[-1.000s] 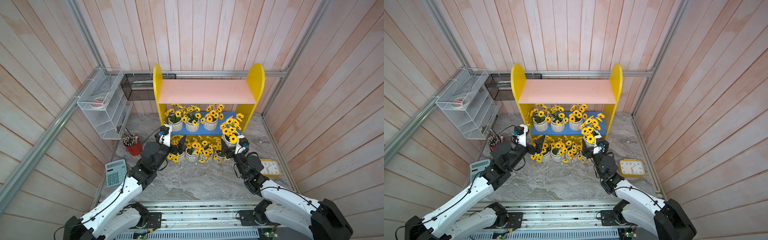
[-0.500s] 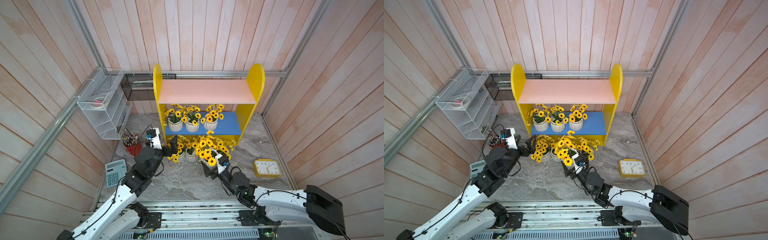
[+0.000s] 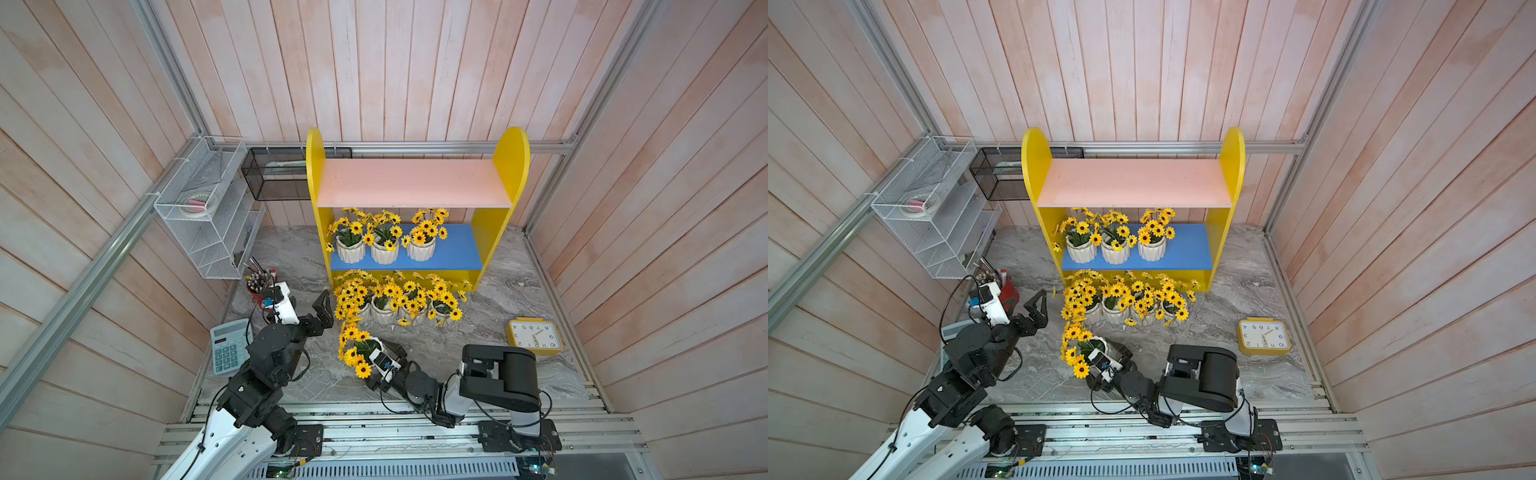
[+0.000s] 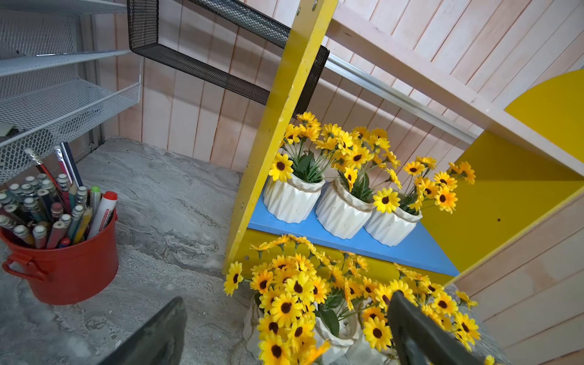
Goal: Take the sunflower pots off the shelves
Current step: Place the sunflower pot at the center of the board.
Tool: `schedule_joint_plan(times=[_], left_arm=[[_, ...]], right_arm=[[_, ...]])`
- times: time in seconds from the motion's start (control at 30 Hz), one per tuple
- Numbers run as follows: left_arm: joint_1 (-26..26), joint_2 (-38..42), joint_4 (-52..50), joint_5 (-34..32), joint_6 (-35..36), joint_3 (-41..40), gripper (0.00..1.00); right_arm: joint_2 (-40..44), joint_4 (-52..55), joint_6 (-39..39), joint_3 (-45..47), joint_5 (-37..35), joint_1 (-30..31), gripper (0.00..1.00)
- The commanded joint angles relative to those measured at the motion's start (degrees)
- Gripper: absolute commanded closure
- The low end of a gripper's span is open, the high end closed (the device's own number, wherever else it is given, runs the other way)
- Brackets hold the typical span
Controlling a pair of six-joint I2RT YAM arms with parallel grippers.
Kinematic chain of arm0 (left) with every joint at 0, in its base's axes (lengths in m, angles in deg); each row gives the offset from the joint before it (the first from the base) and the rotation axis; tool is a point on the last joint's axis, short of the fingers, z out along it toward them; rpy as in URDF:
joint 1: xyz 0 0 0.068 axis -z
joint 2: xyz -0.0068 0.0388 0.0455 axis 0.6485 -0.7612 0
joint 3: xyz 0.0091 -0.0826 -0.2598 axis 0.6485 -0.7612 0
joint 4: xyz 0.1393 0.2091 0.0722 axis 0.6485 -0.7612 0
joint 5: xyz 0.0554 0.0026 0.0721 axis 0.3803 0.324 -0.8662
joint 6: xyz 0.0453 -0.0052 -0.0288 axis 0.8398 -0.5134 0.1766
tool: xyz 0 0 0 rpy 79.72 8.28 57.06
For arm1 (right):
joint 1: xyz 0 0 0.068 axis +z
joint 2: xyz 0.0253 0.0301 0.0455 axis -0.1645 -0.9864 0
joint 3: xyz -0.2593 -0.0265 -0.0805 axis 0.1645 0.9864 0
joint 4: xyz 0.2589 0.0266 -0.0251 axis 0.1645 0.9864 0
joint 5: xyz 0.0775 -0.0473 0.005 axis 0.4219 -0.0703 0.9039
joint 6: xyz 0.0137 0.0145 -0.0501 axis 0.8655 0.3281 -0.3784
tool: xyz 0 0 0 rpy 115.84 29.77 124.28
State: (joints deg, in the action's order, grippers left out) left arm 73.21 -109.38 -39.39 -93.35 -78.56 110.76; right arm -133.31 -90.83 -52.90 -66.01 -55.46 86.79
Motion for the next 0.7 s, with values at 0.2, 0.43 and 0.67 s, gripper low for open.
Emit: schedule_joint_plan(times=[0.2,0.43,0.67], left_arm=[[-0.1,-0.3,-1.8,-1.0,-0.3,0.2,0.0],[-0.1,-0.3,-1.0,-1.4,-0.5,-0.5,0.0],[-0.1,-0.1,-0.8,-0.9,-0.9,-0.8,0.0]], right_arm=[[-7.3,-17.4,7.6,-5.4,5.0,-4.6,1.0],[-12.1,-16.2,9.9,-7.0,7.1,-5.1,1.0],[-14.9,-12.5,10.9,-9.4,6.3,-5.3,0.91]])
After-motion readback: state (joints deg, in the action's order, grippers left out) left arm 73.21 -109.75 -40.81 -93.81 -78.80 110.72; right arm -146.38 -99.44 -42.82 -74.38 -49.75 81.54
